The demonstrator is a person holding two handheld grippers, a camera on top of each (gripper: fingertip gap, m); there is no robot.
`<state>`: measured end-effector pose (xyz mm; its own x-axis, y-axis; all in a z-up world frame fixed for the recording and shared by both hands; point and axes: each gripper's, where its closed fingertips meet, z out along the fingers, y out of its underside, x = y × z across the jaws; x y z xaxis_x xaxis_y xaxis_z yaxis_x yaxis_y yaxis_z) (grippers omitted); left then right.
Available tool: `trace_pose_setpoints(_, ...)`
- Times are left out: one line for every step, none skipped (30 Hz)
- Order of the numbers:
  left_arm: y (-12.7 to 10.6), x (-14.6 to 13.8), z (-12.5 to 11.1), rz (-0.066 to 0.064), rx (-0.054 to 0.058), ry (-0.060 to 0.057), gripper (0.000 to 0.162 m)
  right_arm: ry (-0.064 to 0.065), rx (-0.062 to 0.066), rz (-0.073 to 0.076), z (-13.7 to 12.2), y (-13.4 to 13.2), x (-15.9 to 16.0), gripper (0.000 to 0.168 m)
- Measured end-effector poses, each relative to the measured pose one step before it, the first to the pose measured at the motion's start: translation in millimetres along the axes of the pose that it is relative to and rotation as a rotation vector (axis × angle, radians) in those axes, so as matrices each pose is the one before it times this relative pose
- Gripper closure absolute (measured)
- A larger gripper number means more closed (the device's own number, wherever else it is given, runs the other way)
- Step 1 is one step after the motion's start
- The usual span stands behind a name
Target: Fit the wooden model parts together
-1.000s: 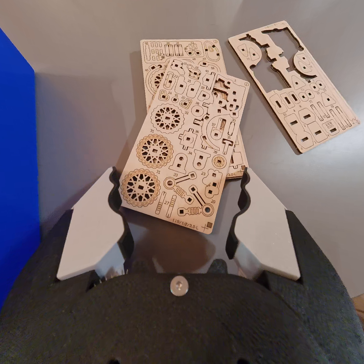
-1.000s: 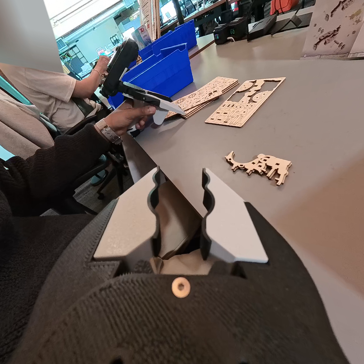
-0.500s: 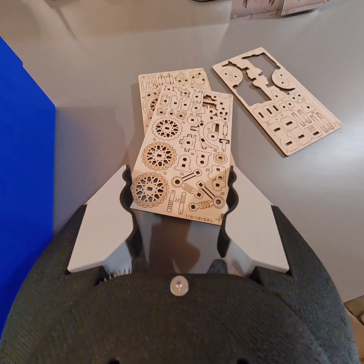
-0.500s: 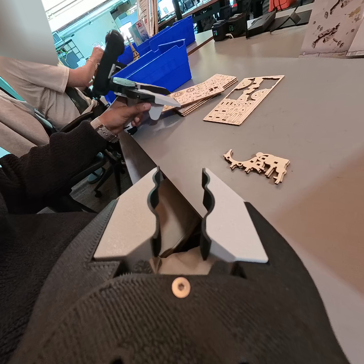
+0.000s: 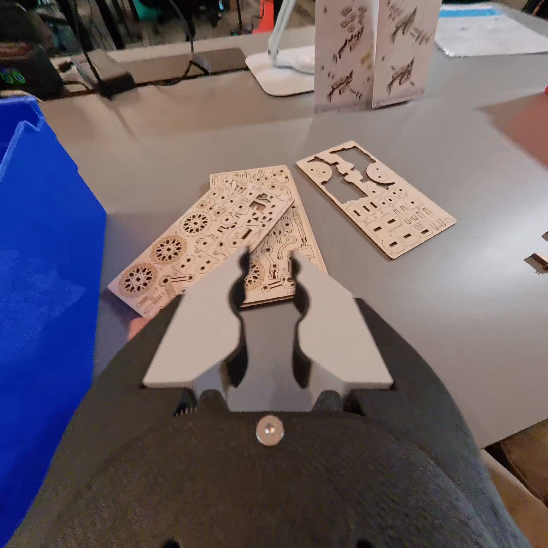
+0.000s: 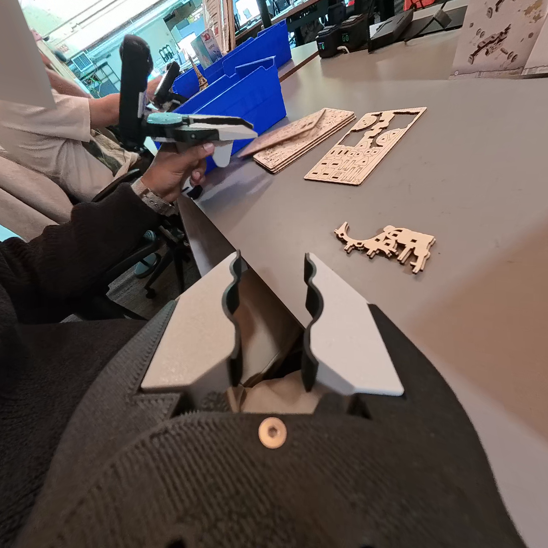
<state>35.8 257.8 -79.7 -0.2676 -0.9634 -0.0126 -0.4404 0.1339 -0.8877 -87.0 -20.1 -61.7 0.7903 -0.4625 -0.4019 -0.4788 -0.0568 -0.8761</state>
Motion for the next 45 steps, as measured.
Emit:
trace_pose_setpoints(1.65, -1.08, 0.04, -0.0074, -0.0172, -0.0012, 0.096, 0.0004, 0.0003, 0.0003, -0.04, 0.06, 0.13, 0.127)
trace_pose_setpoints(2.53, -0.88, 0.67, -0.0094, -0.0094, 0.0004, 0.101, 0.001, -0.0002, 0.0002, -0.01, 0.16, 0.34, 0.127)
trace_pose_setpoints(3.05, -0.48, 1.25, -0.0061, -0.0043, 0.0028, 0.106, 0.0001, -0.0007, 0.001, 0.09, 0.04, 0.23, 0.127)
trace_pose_setpoints(3.76, -0.71, 1.73, -0.0048, -0.012, 0.004, 0.106, -0.0005, -0.0003, 0.0017, 0.15, 0.07, 0.13, 0.127)
trace_pose_setpoints(3.42, -1.74, 1.91, -0.0085, -0.0169, -0.0027, 0.105, -0.0004, 0.0, 0.0019, 0.01, 0.0, 0.06, 0.127)
trace_pose_setpoints(1.6, -1.78, 1.44, -0.0089, -0.0102, -0.0034, 0.104, 0.0001, -0.0003, 0.0011, -0.02, 0.18, 0.15, 0.127)
trace_pose_setpoints(-0.1, -0.87, 0.9, -0.0076, -0.0015, -0.0007, 0.101, 0.0012, -0.0008, -0.0005, 0.01, 0.15, 0.32, 0.127)
trace_pose_setpoints(-1.16, -0.4, 0.9, -0.0043, -0.0001, -0.0004, 0.097, 0.0026, -0.001, -0.0017, 0.08, 0.17, 0.55, 0.127)
trace_pose_setpoints(-2.41, -0.73, 1.73, 0.0081, -0.003, -0.0026, 0.093, 0.0037, -0.0011, -0.0021, 0.06, 0.23, 0.9, 0.127)
trace_pose_setpoints(-3.08, -2.14, 3.35, 0.024, -0.0131, -0.0072, 0.086, 0.0034, -0.0002, -0.0004, 0.02, 0.03, 0.99, 0.127)
trace_pose_setpoints(-2.38, -3.85, 5.16, 0.0383, -0.0312, -0.0113, 0.073, 0.002, 0.0014, 0.0015, 0.1, 0.12, 1.0, 0.127)
trace_pose_setpoints(-1.16, -5.3, 6.68, 0.0544, -0.055, -0.0139, 0.06, 0.0023, -0.0005, 0.002, 0.4, 0.56, 1.54, 0.127)
trace_pose_setpoints(-2.78, -7.05, 7.12, 0.0683, -0.0578, -0.018, 0.051, 0.0029, -0.0052, 0.0022, 0.76, 1.12, 1.86, 0.127)
trace_pose_setpoints(-7.71, -7.31, 7.74, 0.0668, -0.0226, -0.0183, 0.049, 0.002, -0.0055, 0.0031, 1.05, 0.59, 1.66, 0.128)
trace_pose_setpoints(-8.75, -3.19, 8.21, 0.0546, -0.0061, 0.0098, 0.051, -0.0001, -0.001, 0.0037, 1.08, -0.43, 0.85, 0.128)
trace_pose_setpoints(-8.13, 0.96, 8.16, 0.0346, -0.0037, 0.0437, 0.05, 0.0005, 0.0013, 0.0024, 0.71, -0.65, 0.46, 0.128)
trace_pose_setpoints(-7.86, 2.25, 8.3, 0.0097, -0.0044, 0.0575, 0.05, 0.0031, 0.0003, -0.001, 0.3, -0.1, 0.19, 0.128)
trace_pose_setpoints(-4.97, 3.2, 8.36, -0.0057, -0.0206, 0.066, 0.049, 0.0062, -0.0005, -0.0057, -0.1, 0.31, 0.3, 0.128)
trace_pose_setpoints(-0.54, 2.63, 8.23, -0.0113, -0.0417, 0.0626, 0.044, 0.0085, 0.0005, -0.0102, -0.22, -0.12, 0.45, 0.129)
trace_pose_setpoints(2.17, 0.44, 7.9, -0.0089, -0.0512, 0.0446, 0.037, 0.0091, 0.0018, -0.0134, -0.27, -0.54, 0.56, 0.129)
trace_pose_setpoints(4.21, -1.53, 7.43, 0.0024, -0.0513, 0.0253, 0.034, 0.0094, 0.0026, -0.0151, -0.22, -0.82, 0.78, 0.129)
trace_pose_setpoints(5.39, -4.57, 6.7, 0.0095, -0.0473, -0.0011, 0.034, 0.0095, 0.0014, -0.0149, 0.09, -0.43, 1.22, 0.129)
trace_pose_setpoints(3.32, -3.52, 4.71, 0.0056, -0.025, 0.0008, 0.026, 0.009, -0.0011, -0.0125, 0.34, 0.26, 1.46, 0.13)
trace_pose_setpoints(-1.35, 0.01, 1.53, -0.017, 0.0104, 0.0227, 0.026, 0.0067, -0.0037, -0.0083, 0.68, 0.88, 1.46, 0.13)
trace_pose_setpoints(0.34, 1.68, 0.65, -0.0168, 0.0055, 0.0265, 0.029, 0.0038, -0.0053, -0.0034, 0.91, 1.31, 1.38, 0.13)
trace_pose_setpoints(2.05, 2.42, 0.19, -0.0092, 0.001, 0.0247, 0.033, 0.001, -0.0054, 0.0012, 1.07, 1.2, 1.14, 0.13)
trace_pose_setpoints(2.83, 3.35, -0.35, 0.0009, -0.0005, 0.0251, 0.037, -0.0015, -0.0037, 0.0054, 0.91, 0.88, 0.99, 0.13)
trace_pose_setpoints(1.06, 2.19, -1.19, -0.0058, 0.0101, 0.0149, 0.047, -0.0031, -0.0009, 0.0088, 0.78, 0.38, 0.8, 0.13)
trace_pose_setpoints(-1.48, 0.48, -2.5, -0.0108, 0.024, -0.0001, 0.057, -0.0035, 0.0008, 0.0108, 0.53, 0.07, 0.78, 0.13)
trace_pose_setpoints(-1.03, -2.49, -3.2, -0.003, 0.0195, -0.0251, 0.057, -0.0034, 0.0012, 0.0119, 0.31, -0.15, 0.77, 0.13)
trace_pose_setpoints(-0.48, -1.58, -3.93, 0.0056, 0.0136, -0.0224, 0.058, -0.0033, 0.0017, 0.0125, 0.1, -0.2, 0.52, 0.13)
trace_pose_setpoints(-0.34, -0.09, -4.25, 0.0052, 0.0105, -0.0141, 0.058, -0.0029, 0.0022, 0.0117, -0.35, -0.37, 0.45, 0.13)
trace_pose_setpoints(-0.65, 0.41, -4.97, 0.0014, 0.0107, -0.0123, 0.058, -0.0022, 0.0035, 0.0088, -0.68, -0.72, 0.1, 0.13)
trace_pose_setpoints(-1.01, 1.49, -5.85, 0.0019, 0.0095, -0.0094, 0.058, -0.0006, 0.0053, 0.0044, -0.84, -1.05, -0.03, 0.13)
trace_pose_setpoints(-1.81, 2.3, -7.17, 0.0068, 0.0121, -0.0113, 0.058, 0.0015, 0.0054, -0.0007, -0.89, -1.1, -0.05, 0.13)
trace_pose_setpoints(-3.07, 2.08, -8.76, 0.0123, 0.0175, -0.0195, 0.058, 0.0036, 0.0032, -0.0063, -0.81, -0.77, -0.12, 0.13)
trace_pose_setpoints(-3.95, 2.32, -10.18, 0.0157, 0.0192, -0.0248, 0.058, 0.0058, 0.0008, -0.012, -0.63, -0.17, 0.18, 0.13)
trace_pose_setpoints(-4.49, 2.69, -11.48, 0.017, 0.0185, -0.0254, 0.058, 0.0071, -0.0004, -0.0176, -0.39, 0.08, -0.03, 0.13)
trace_pose_setpoints(-5.47, 2.94, -12.8, 0.0158, 0.0225, -0.0242, 0.058, 0.007, -0.0012, -0.0223, 0.14, 0.39, -0.3, 0.13)
trace_pose_setpoints(-6.16, 2.97, -13.75, 0.0136, 0.0269, -0.0224, 0.059, 0.0038, -0.0021, -0.025, 0.6, 0.47, -1.39, 0.13)
trace_pose_setpoints(-5.73, 2.22, -14.07, 0.0091, 0.0275, -0.0226, 0.059, -0.0011, -0.0009, -0.0257, 1.13, 0.27, -2.65, 0.13)
trace_pose_setpoints(-4.55, 0.66, -13.99, 0.0021, 0.0265, -0.0255, 0.059, -0.0063, -0.0002, -0.0257, 1.58, 0.22, -4.28, 0.131)
trace_pose_setpoints(-3.97, 0.06, -13.82, -0.0029, 0.0297, -0.0232, 0.059, -0.0129, 0.0, -0.0228, 1.9, 0.19, -5.75, 0.131)
trace_pose_setpoints(-3.31, -0.23, -13.71, -0.0087, 0.0309, -0.0185, 0.06, -0.0231, 0.007, -0.0073, 1.82, -1.09, -7.64, 0.13)
trace_pose_setpoints(-2.82, -0.89, -13.61, -0.0112, 0.0292, -0.0186, 0.06, -0.0344, 0.0178, 0.0152, 1.84, -3.28, -9.3, 0.131)
